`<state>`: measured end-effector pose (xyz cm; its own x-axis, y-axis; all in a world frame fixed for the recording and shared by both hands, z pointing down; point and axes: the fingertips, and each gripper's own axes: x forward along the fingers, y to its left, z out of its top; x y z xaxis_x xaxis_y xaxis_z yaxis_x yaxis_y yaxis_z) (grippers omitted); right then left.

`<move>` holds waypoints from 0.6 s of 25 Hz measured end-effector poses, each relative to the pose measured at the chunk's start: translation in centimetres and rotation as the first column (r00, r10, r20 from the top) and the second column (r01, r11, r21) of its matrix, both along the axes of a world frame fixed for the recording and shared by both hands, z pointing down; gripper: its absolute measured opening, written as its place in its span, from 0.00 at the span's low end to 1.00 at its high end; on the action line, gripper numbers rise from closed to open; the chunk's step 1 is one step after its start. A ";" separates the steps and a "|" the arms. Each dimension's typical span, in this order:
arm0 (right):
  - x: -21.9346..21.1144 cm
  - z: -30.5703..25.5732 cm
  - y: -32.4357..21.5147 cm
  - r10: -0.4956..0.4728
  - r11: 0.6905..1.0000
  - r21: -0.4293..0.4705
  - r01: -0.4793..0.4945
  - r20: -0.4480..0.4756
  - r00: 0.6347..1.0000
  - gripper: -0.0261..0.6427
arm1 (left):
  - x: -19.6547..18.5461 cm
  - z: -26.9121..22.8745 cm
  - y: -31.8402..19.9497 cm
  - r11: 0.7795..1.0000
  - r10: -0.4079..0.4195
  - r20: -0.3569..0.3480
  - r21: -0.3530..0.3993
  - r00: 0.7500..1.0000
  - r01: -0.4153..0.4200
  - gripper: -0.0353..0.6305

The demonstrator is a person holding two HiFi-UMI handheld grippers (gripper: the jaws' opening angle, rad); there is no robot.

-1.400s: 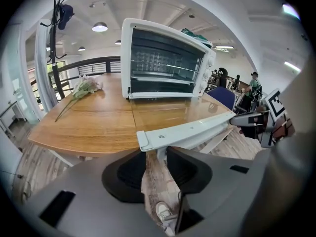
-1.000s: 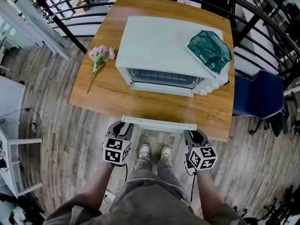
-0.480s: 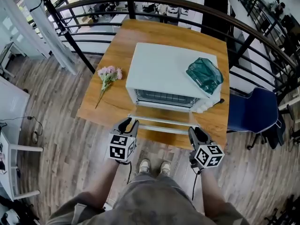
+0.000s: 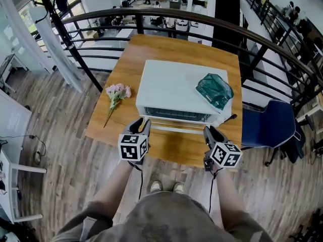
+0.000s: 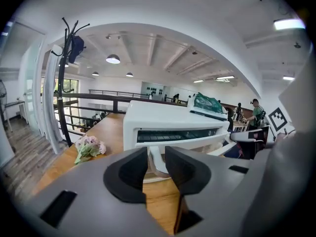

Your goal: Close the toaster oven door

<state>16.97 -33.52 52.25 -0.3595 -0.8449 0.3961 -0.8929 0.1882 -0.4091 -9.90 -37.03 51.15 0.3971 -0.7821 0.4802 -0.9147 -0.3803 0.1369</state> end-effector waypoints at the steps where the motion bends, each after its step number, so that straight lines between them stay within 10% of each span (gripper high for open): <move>1: 0.0 -0.2 -0.5 0.005 1.000 0.005 -0.005 0.011 1.000 0.21 | 0.1 -0.3 -0.4 1.000 -0.006 -0.003 -0.002 1.000 0.006 0.24; 15: 0.3 -3.3 -1.3 -0.024 0.996 0.079 0.030 -0.077 0.997 0.21 | 0.3 -3.3 -2.0 0.997 -0.046 0.026 0.068 0.999 0.044 0.19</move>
